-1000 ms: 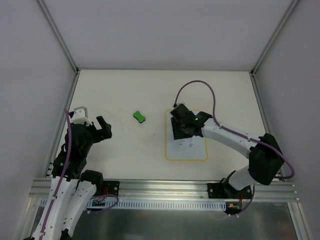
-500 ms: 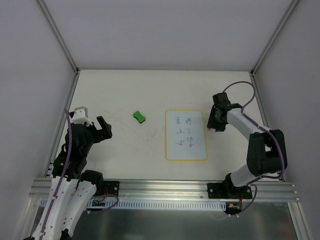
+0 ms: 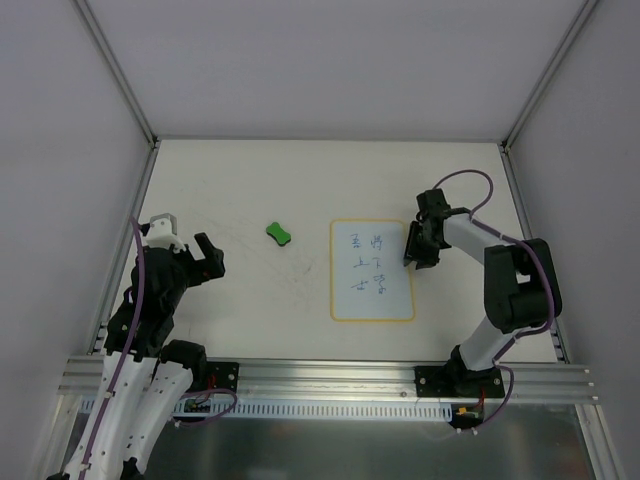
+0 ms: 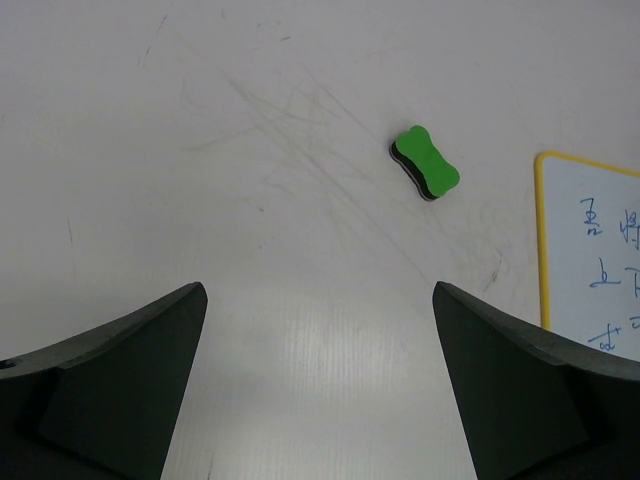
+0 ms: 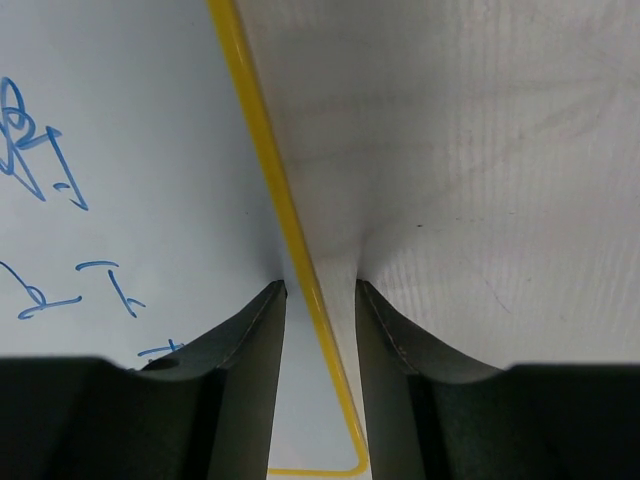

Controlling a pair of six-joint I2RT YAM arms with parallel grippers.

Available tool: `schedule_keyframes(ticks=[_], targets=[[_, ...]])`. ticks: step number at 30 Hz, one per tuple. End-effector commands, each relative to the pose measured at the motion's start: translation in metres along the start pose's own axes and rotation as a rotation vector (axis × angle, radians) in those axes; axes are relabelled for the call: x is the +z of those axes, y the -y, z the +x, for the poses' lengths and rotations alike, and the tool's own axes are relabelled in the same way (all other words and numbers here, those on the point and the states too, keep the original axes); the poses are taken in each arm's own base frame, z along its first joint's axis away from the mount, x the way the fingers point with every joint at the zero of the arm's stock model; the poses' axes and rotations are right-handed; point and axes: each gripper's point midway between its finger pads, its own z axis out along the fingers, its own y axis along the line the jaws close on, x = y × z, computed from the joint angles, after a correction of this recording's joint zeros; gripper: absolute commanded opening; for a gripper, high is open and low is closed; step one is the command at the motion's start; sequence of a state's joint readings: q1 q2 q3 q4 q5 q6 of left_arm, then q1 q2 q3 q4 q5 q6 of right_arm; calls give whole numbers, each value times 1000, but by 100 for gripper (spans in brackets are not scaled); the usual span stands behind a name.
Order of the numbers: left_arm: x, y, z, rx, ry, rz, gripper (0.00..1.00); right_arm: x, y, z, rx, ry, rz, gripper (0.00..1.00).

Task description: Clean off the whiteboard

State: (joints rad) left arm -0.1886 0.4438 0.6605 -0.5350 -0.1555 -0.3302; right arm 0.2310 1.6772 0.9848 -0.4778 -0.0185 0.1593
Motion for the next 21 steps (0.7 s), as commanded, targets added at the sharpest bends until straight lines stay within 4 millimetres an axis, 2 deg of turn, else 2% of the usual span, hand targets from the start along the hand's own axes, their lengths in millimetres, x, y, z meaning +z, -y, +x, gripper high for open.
schedule_keyframes(ticks=[1,10,14,16,17,19,21], targets=[[3,7,-4,-4,12,35,99,3,-19,10,-62,-16,-44,37],[13,19,9,-28,-84,73,99,4,-55,34,-163,-36,-93,31],[22,27,15,-44,-161,90,99,5,-59,39,-170,-21,-102,27],[26,31,11,-48,-180,89,99,7,-57,44,-162,-22,-103,25],[33,36,18,-54,-233,97,99,6,-59,42,-161,-8,-113,24],[38,45,13,-56,-259,108,99,7,-57,46,-158,-11,-111,24],[54,50,20,-58,-328,78,99,6,-59,46,-158,1,-121,23]])
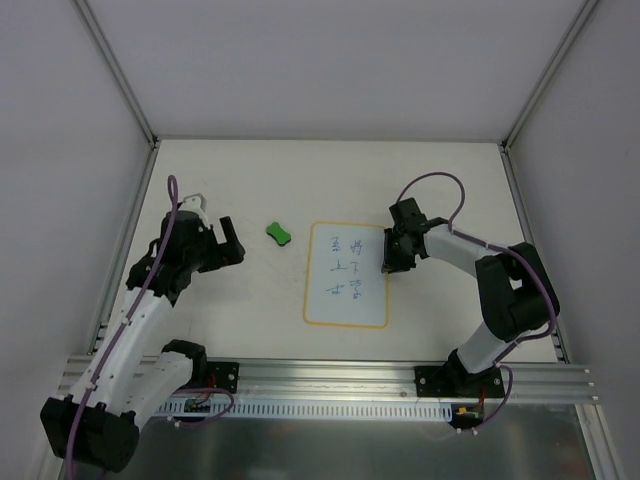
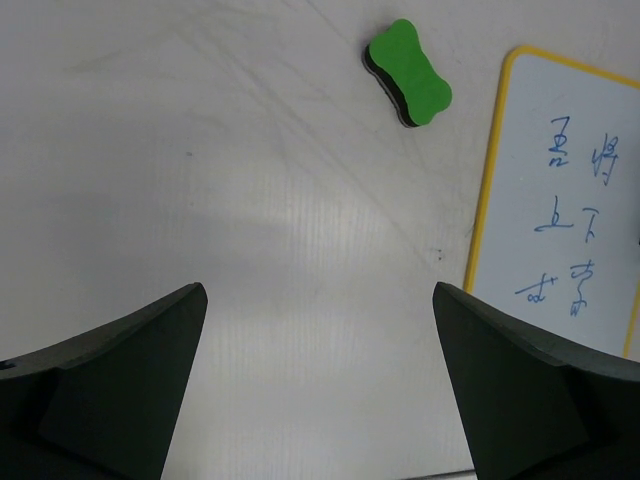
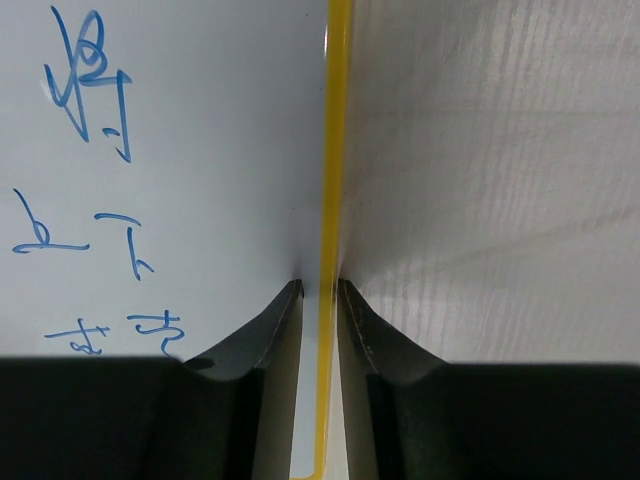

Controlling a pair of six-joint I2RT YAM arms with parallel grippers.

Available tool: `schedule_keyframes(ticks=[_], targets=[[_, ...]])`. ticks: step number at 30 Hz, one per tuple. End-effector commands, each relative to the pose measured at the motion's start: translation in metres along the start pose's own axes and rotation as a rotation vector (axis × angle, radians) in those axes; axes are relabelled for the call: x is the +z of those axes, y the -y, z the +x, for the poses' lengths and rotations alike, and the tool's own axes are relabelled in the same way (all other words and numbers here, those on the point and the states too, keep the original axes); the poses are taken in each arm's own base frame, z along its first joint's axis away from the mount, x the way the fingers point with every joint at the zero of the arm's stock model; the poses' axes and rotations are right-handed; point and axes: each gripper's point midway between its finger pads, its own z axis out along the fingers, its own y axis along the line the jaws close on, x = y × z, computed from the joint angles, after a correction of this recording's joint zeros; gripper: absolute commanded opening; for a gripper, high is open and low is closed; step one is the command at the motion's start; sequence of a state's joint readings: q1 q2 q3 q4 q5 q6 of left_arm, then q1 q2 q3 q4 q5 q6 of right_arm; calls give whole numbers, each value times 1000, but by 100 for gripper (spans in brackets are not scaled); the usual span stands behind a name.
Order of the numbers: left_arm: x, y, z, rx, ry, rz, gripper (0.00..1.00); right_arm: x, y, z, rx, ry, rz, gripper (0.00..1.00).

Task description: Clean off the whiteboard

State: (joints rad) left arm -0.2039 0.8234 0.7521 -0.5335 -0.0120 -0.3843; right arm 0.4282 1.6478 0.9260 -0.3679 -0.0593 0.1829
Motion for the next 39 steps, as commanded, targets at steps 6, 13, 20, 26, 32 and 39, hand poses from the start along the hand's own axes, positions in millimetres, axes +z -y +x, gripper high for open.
schedule_keyframes(ticks=[6,13,20,26,32,39], targets=[[59,53,-30,-87,-109,-66,99,-3,3,16,-6,15,21,24],[127,79,-46,-131,-128,-207,90,-10,1,11,-20,50,18,25],[174,79,-24,-142,-161,-327,80,-8,-2,12,-27,47,9,26],[194,83,-13,-130,-185,-355,64,-5,-4,13,-32,41,-1,27],[201,80,-2,-120,-201,-381,60,-2,-5,16,-33,32,-10,27],[208,78,7,-111,-225,-393,57,2,-8,19,-41,17,-22,27]])
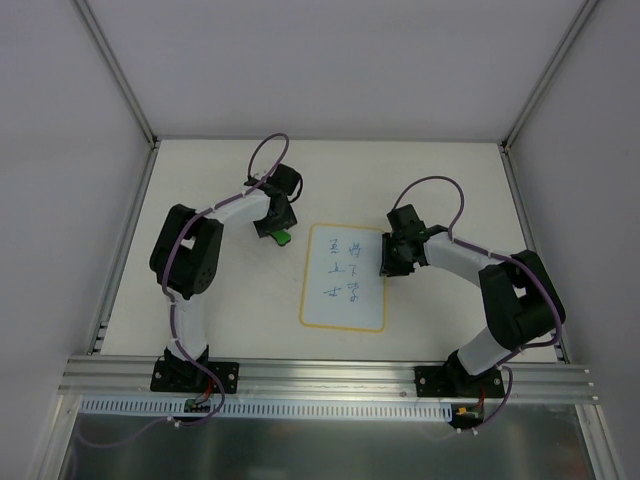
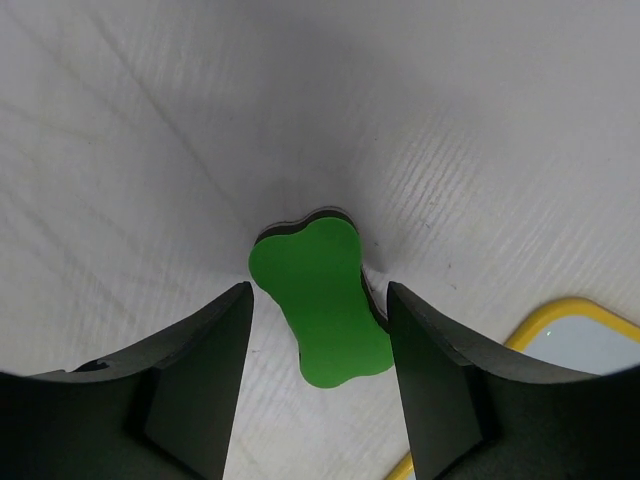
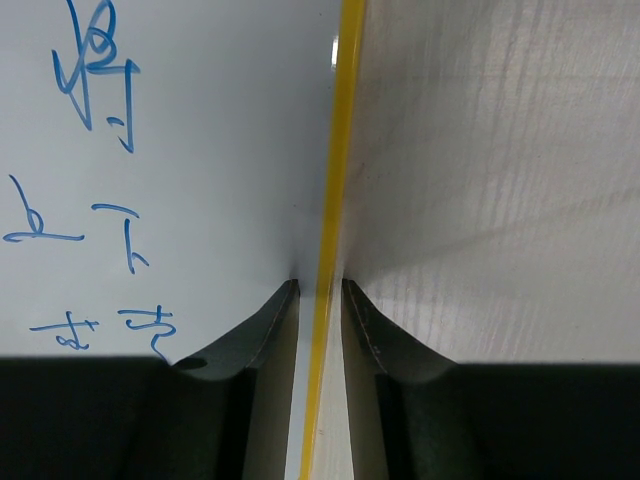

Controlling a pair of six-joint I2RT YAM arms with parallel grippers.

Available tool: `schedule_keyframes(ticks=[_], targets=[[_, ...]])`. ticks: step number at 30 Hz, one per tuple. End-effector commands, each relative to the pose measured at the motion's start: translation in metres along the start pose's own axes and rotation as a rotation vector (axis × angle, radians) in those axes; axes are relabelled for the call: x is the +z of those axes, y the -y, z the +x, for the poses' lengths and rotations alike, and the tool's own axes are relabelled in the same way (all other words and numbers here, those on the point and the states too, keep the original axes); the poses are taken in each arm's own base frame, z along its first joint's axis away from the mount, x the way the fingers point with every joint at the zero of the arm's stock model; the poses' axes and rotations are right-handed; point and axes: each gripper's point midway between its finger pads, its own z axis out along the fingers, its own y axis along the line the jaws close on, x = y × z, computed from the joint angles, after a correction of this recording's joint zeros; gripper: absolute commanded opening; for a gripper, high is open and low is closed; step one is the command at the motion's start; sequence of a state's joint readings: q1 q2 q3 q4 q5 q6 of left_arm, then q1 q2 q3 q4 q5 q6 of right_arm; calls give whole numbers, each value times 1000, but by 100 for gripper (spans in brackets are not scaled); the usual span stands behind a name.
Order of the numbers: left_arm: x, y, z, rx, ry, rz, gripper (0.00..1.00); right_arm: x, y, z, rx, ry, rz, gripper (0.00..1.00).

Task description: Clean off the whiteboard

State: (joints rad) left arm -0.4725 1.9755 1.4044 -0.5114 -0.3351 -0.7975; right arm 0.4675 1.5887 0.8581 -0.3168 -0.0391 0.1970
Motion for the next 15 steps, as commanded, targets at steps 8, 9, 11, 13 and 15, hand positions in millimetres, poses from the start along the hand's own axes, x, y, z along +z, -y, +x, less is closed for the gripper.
schedule_keyframes(ticks=[8,9,11,13,15], targets=[[1,4,-5,-9,21,-21,51,6,-2,12,-23,-31,-8,27],[0,4,-5,-9,22,-20,50,6,-3,11,-26,-30,-9,27],[1,4,-4,-7,19,-21,47,6,-3,11,-25,-32,-9,27],[1,4,-4,-8,19,-21,45,7,-4,12,-29,-34,-10,28],[0,3,-4,-9,18,-19,42,7,-4,12,-30,-34,-10,28]])
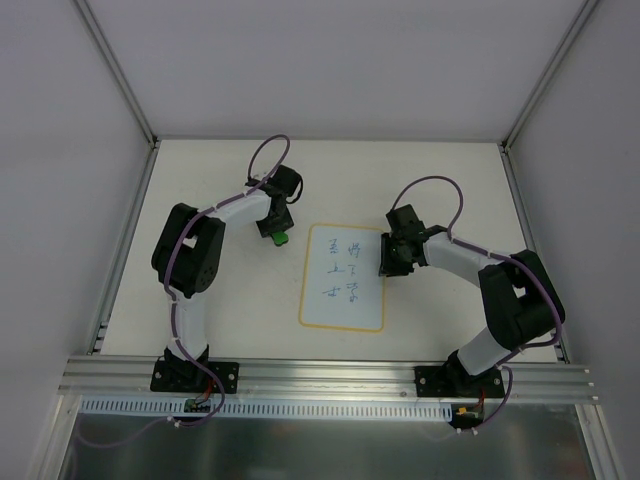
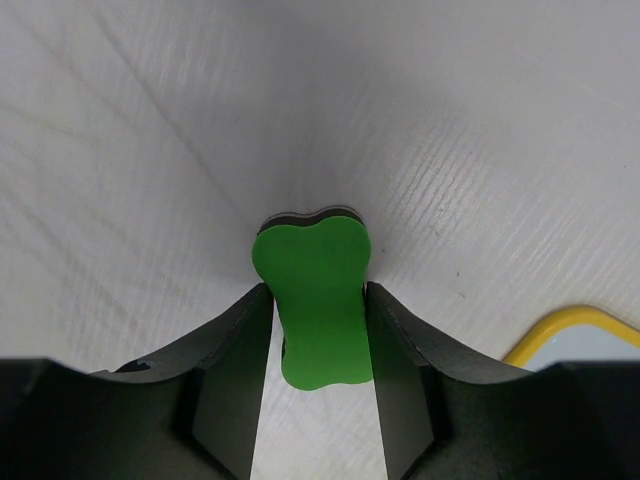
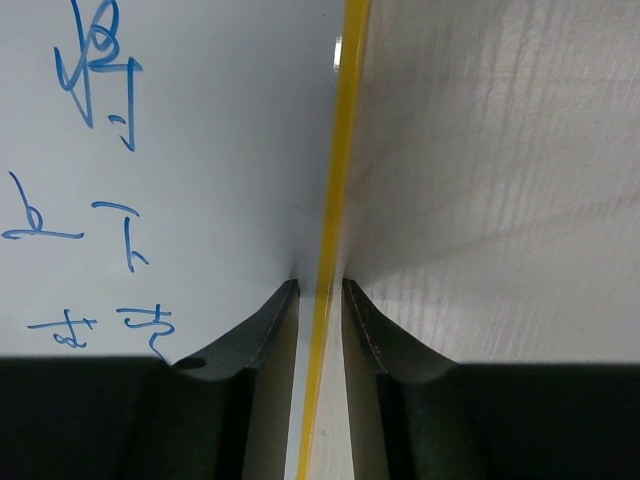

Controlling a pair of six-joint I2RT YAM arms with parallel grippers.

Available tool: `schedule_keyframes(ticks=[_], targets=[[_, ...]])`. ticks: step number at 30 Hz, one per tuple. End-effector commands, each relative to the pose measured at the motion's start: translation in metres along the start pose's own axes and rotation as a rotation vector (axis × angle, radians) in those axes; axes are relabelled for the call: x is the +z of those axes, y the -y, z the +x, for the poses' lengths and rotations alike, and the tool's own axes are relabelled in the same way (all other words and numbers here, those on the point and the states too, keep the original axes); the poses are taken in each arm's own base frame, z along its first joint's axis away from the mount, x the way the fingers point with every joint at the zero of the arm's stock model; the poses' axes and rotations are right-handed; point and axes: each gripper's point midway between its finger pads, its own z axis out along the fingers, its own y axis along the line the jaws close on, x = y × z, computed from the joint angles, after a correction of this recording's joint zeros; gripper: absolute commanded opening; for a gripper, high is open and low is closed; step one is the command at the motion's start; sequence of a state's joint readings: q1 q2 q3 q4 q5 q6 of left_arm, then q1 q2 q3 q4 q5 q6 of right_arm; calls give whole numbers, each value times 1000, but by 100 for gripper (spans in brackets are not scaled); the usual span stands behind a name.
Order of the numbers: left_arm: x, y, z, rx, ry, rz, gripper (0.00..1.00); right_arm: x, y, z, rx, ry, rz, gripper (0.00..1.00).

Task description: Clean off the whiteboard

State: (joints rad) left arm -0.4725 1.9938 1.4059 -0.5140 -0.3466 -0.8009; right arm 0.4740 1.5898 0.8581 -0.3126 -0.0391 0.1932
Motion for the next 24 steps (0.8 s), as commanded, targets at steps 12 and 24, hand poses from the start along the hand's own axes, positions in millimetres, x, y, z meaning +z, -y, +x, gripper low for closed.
schedule_keyframes(ticks=[12,24], targets=[[-31,21,-9,134,49,69,24,9,-1,15,-26,-49,0,27],[-69,96,29,488,46,280,23,16,-1,18,-15,-50,-2,26]])
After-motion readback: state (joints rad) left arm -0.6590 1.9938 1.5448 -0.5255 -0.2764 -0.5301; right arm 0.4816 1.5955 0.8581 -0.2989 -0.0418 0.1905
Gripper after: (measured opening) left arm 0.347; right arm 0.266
